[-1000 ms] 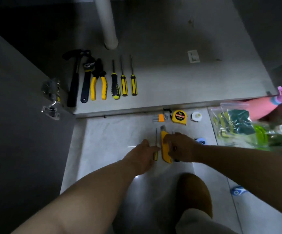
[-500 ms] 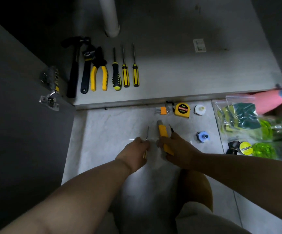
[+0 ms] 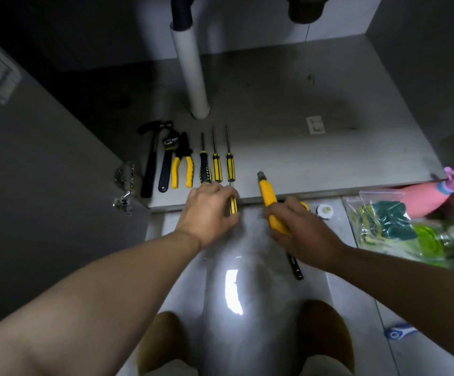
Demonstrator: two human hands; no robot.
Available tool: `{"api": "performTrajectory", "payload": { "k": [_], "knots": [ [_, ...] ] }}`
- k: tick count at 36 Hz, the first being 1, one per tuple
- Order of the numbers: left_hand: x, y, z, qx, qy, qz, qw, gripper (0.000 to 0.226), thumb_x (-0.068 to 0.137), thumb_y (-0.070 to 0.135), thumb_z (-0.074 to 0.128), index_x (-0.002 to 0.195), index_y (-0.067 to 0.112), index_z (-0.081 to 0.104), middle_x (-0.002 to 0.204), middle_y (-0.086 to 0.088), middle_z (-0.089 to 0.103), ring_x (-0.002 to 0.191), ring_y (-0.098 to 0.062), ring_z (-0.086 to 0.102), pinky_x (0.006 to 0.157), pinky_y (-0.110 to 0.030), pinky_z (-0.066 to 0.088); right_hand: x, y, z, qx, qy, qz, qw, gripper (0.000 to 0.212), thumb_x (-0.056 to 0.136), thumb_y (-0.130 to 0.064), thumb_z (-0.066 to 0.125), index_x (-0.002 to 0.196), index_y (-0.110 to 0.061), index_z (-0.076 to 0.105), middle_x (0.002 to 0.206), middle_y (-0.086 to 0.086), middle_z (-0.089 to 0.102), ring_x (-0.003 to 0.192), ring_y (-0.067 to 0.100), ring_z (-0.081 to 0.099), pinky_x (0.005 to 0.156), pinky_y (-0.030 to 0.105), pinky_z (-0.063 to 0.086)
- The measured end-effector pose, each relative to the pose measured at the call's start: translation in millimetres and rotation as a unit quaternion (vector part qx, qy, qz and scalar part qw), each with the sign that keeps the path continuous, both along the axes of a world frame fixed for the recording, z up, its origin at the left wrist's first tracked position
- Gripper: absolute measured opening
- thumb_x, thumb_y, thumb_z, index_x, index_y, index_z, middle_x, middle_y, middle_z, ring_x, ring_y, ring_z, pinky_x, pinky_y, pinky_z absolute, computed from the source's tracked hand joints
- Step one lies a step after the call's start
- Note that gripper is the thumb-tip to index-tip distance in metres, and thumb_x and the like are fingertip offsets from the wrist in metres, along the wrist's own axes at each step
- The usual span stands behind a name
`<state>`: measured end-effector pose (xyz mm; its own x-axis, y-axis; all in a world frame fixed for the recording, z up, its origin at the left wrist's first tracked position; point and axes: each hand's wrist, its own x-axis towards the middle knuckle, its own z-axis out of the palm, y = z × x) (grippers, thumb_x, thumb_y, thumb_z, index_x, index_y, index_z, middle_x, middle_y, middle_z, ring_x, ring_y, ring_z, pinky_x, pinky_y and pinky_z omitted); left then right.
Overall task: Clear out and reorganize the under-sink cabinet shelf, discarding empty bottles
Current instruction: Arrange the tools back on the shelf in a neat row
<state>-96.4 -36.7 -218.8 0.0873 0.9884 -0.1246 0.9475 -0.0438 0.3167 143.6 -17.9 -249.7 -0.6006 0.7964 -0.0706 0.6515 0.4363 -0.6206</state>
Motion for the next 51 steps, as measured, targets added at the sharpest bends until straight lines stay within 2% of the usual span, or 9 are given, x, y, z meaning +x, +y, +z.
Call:
{"api": "performTrajectory", "payload": {
  "k": [5, 10, 17, 21, 25, 31, 39, 46, 51],
  "knots": [
    [4, 43, -4, 0.035, 0.019, 0.003, 0.999, 0.033, 0.086, 0.049, 0.07, 0.117, 0.039, 0.065, 0.113, 0.005, 0.064, 0.116, -0.022, 0.052, 0.101, -0.041, 0.039, -26, 53, 6, 0.044, -0.015, -0.047, 0.998, 0.028, 0.09, -0.03, 0.068, 0.114, -0.033, 0.055, 0.102, -0.001, 0.041, 0.085, 0.018, 0.051, 0.071, 0.031, 0.042],
    [12, 83, -18, 0.043, 0.069, -0.007, 0.997, 0.04, 0.082, 0.055, 0.069, 0.119, 0.04, 0.067, 0.114, 0.001, 0.066, 0.118, -0.026, 0.052, 0.097, -0.041, 0.035, -50, 99, -4, 0.046, -0.043, -0.071, 0.996, 0.021, 0.093, -0.032, 0.065, 0.109, -0.034, 0.051, 0.105, 0.002, 0.039, 0.079, 0.02, 0.05, 0.07, 0.034, 0.047],
    [10, 104, -36, 0.036, 0.132, -0.032, 0.99, 0.043, 0.089, 0.055, 0.06, 0.128, 0.037, 0.065, 0.121, 0.001, 0.065, 0.125, -0.026, 0.044, 0.099, -0.043, 0.033, -64, 119, -24, 0.034, -0.084, -0.082, 0.992, 0.025, 0.095, -0.027, 0.065, 0.118, -0.027, 0.055, 0.113, 0.01, 0.04, 0.09, 0.029, 0.054, 0.078, 0.039, 0.051],
    [7, 107, -37, 0.041, 0.142, -0.036, 0.988, 0.045, 0.091, 0.055, 0.059, 0.133, 0.038, 0.062, 0.123, 0.001, 0.064, 0.126, -0.029, 0.042, 0.102, -0.046, 0.033, -64, 112, -34, 0.025, -0.072, -0.1, 0.992, 0.041, 0.095, -0.026, 0.064, 0.135, -0.031, 0.055, 0.121, 0.012, 0.04, 0.101, 0.031, 0.054, 0.084, 0.04, 0.053],
    [3, 106, -35, 0.049, 0.145, -0.039, 0.987, 0.049, 0.087, 0.055, 0.064, 0.134, 0.039, 0.06, 0.126, 0.002, 0.063, 0.125, -0.029, 0.041, 0.101, -0.045, 0.034, -61, 102, -42, 0.034, -0.016, -0.16, 0.986, 0.066, 0.091, -0.026, 0.068, 0.149, -0.03, 0.039, 0.12, 0.012, 0.04, 0.105, 0.03, 0.049, 0.077, 0.034, 0.046],
    [0, 108, -35, 0.061, 0.14, -0.043, 0.987, 0.044, 0.089, 0.048, 0.068, 0.131, 0.036, 0.064, 0.127, 0.003, 0.064, 0.124, -0.03, 0.042, 0.097, -0.043, 0.034, -62, 102, -48, 0.015, -0.016, -0.237, 0.971, 0.054, 0.088, -0.032, 0.071, 0.137, -0.016, 0.053, 0.118, 0.013, 0.05, 0.112, 0.032, 0.049, 0.091, 0.045, 0.049],
    [4, 113, -42, 0.063, 0.137, -0.026, 0.988, 0.041, 0.091, 0.049, 0.065, 0.129, 0.034, 0.064, 0.127, 0.004, 0.064, 0.125, -0.029, 0.041, 0.098, -0.043, 0.033, -73, 99, -51, 0.033, -0.043, -0.252, 0.966, 0.048, 0.088, -0.045, 0.068, 0.129, -0.022, 0.059, 0.11, 0.009, 0.056, 0.108, 0.031, 0.053, 0.089, 0.045, 0.048],
    [-3, 105, -40, 0.1, 0.08, 0.008, 0.992, 0.066, 0.077, 0.058, 0.075, 0.135, 0.033, 0.058, 0.13, -0.002, 0.055, 0.126, -0.03, 0.042, 0.1, -0.043, 0.034, -76, 98, -51, 0.032, -0.042, -0.263, 0.963, 0.054, 0.085, -0.052, 0.069, 0.131, -0.025, 0.058, 0.114, 0.009, 0.056, 0.112, 0.032, 0.053, 0.091, 0.045, 0.047],
    [-27, 102, -36, 0.036, 0.101, -0.015, 0.994, 0.089, 0.072, 0.054, 0.074, 0.151, 0.029, 0.041, 0.146, -0.004, 0.047, 0.138, -0.03, 0.033, 0.109, -0.045, 0.031, -73, 96, -50, 0.011, -0.012, -0.268, 0.963, 0.061, 0.081, -0.048, 0.072, 0.134, -0.027, 0.052, 0.115, 0.006, 0.054, 0.112, 0.029, 0.051, 0.095, 0.044, 0.044]
  ]
}}
